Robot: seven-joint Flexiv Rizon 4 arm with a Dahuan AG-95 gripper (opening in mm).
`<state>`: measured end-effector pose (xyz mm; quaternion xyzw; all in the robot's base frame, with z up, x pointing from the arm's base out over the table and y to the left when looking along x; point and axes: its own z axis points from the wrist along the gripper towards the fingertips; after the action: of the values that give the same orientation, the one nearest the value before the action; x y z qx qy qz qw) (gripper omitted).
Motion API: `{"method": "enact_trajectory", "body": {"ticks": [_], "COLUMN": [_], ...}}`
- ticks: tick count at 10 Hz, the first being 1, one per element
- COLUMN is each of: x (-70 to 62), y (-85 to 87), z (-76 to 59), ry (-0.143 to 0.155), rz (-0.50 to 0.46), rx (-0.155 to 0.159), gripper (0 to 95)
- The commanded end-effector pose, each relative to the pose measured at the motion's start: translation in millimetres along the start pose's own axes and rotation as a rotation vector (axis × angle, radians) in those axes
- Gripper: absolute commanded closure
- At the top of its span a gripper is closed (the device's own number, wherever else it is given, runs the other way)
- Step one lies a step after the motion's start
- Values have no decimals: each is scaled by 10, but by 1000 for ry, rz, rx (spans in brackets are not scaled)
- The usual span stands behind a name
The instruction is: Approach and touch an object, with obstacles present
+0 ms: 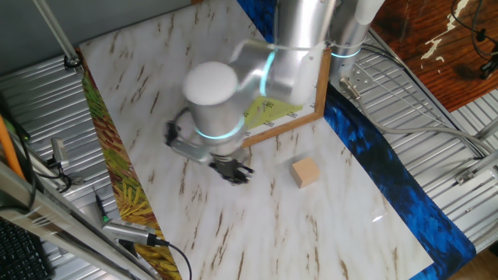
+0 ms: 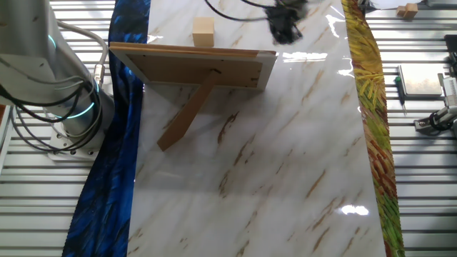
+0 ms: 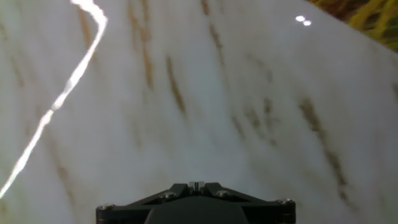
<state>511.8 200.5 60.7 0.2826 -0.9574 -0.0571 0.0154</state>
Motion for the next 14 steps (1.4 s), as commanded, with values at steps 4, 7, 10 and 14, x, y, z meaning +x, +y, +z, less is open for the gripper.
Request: {"method": "enact_trajectory", "body": {"ticks": [4,7,10,14], "x": [-214,-214,-214,296], "y": [-624,-624,-624,-1389], "z": [-194,-194,-194,-353], "ry": [17,-8,4,22], "rz": [-196,-111,-64,-232], "rx": [1,-26,-4,16], "gripper": [950,950,950,950]}}
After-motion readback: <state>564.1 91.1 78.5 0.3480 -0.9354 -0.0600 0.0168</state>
